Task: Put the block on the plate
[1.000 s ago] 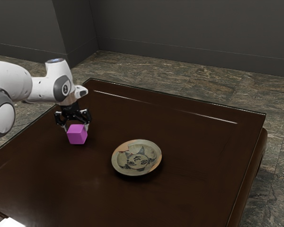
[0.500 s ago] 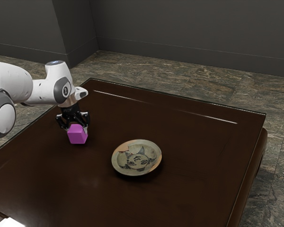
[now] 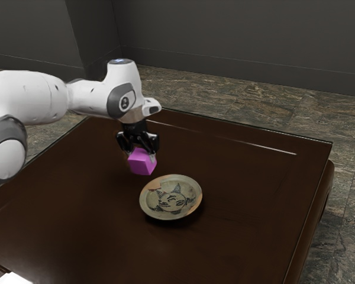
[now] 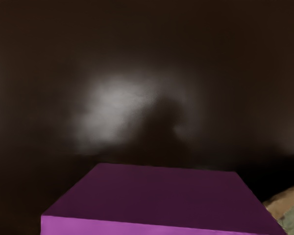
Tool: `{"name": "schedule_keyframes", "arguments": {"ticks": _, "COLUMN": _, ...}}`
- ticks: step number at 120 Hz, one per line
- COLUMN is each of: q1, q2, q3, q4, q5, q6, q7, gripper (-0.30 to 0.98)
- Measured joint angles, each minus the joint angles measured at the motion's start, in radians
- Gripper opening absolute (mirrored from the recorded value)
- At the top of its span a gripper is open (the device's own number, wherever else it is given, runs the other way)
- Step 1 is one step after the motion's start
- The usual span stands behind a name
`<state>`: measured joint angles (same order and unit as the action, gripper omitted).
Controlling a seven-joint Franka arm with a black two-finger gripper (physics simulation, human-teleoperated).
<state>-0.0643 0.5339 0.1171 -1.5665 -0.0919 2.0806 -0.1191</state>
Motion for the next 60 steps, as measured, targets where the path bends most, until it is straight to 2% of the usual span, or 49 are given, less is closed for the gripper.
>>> {"name": "schedule_keyframes", "arguments": {"ticks": 10, "q1": -0.104, "q2": 0.004, "q3": -0.002, "q4": 0.001, "q5": 0.005, "q6": -0.032, "q7": -0.010, "gripper": 0.28}}
{"name": "schedule_keyframes", "arguments": {"ticks": 20, "q1": -0.156, "q2": 0.022, "q3": -0.006, "q4": 0.008, "q5": 0.002, "q6": -0.054, "q7": -0.022, "gripper": 0.27}}
{"name": "schedule_keyframes", "arguments": {"ticks": 60, "q1": -0.196, "q2": 0.030, "q3": -0.018, "q4": -0.007, "q5": -0.003, "q6": -0.137, "q7": -0.074, "gripper": 0.31}}
